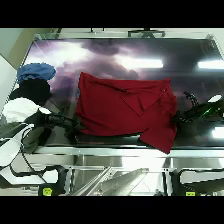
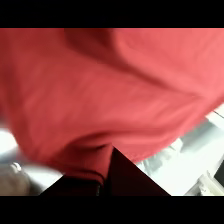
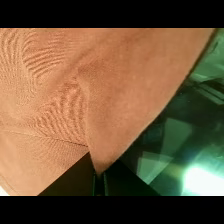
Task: Fold the shirts.
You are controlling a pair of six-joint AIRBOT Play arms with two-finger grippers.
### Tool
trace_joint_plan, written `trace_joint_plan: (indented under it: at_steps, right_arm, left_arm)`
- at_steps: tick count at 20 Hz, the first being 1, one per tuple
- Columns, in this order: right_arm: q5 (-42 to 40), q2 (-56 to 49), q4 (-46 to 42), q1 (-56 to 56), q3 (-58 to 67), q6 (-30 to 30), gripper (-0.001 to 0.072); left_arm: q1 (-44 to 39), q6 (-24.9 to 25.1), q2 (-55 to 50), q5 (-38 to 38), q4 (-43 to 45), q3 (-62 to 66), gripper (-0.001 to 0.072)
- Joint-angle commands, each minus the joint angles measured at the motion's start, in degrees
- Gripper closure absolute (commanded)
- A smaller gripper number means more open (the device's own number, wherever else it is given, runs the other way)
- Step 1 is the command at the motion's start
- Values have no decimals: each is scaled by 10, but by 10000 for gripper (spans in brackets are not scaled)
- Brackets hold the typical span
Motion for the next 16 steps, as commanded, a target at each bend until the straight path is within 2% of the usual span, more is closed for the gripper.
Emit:
trace_joint_plan:
  at_steps: [1, 3, 6, 8, 9, 12, 16]
  right_arm:
    - [35, 24, 74, -1, 38, 6, 691]
    - [60, 72, 149, -3, 93, 5, 691]
    - [76, 200, 355, -30, 196, -13, 690]
    - [27, 299, 489, -67, 259, -41, 690]
    - [-15, 346, 519, -84, 283, -47, 690]
    - [-132, 473, 517, -124, 322, -47, 689]
    - [-188, 548, 453, -138, 328, -55, 689]
  left_arm:
    - [5, 15, 44, -49, -80, 60, 687]
    - [28, 43, 101, -97, -165, 127, 687]
    - [100, 74, 196, -160, -344, 266, 686]
    - [160, 81, 241, -182, -473, 363, 685]
    - [194, 80, 259, -186, -521, 416, 685]
    - [295, 50, 288, -189, -580, 546, 685]
    - [399, 6, 274, -207, -605, 632, 685]
